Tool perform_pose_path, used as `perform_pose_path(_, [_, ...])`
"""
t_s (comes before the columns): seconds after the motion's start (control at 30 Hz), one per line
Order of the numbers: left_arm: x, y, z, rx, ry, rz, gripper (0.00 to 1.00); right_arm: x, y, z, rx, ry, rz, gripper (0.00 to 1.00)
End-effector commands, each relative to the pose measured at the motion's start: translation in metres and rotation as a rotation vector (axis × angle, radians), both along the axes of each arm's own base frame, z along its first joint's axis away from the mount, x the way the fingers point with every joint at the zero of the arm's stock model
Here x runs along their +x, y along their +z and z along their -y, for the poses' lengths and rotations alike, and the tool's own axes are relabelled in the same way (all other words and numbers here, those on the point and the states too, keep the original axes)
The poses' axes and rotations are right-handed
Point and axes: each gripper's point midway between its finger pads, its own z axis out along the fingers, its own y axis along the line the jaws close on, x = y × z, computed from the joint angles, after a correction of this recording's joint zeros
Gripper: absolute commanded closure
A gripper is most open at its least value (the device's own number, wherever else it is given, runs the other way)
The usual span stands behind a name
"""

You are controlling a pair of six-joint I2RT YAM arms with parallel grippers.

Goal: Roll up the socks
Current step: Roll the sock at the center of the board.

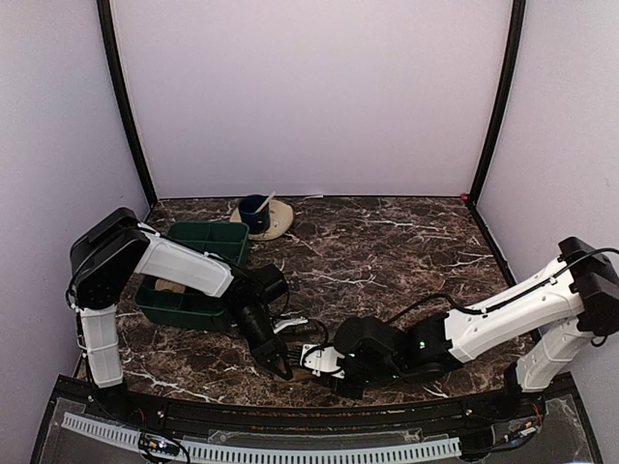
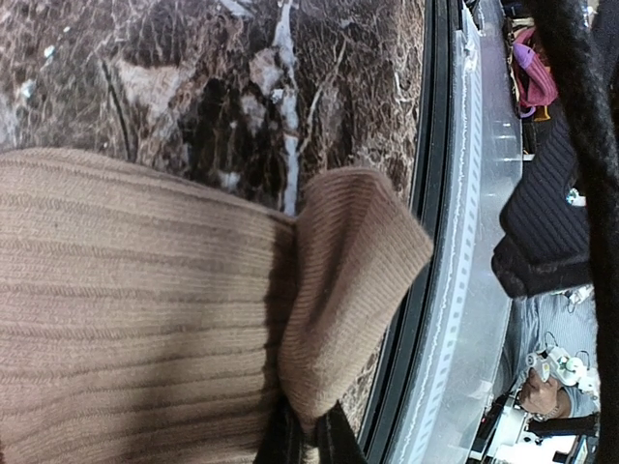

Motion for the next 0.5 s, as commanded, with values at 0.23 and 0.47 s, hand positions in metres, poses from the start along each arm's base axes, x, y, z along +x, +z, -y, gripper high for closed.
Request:
perform_pose_path(0.23, [0.001, 0.004, -0.003, 0.001, -0.005, -0.054, 0.98, -0.003, -0.011, -0.017, -0.052, 0.053, 0.072, 0.67])
perform_pose_path(0.47, [-0.001, 0.003, -0.003, 0.001, -0.007, -0.071, 0.98, 0.003, -0.016, -0.023, -0.071, 0.063, 0.120, 0.65])
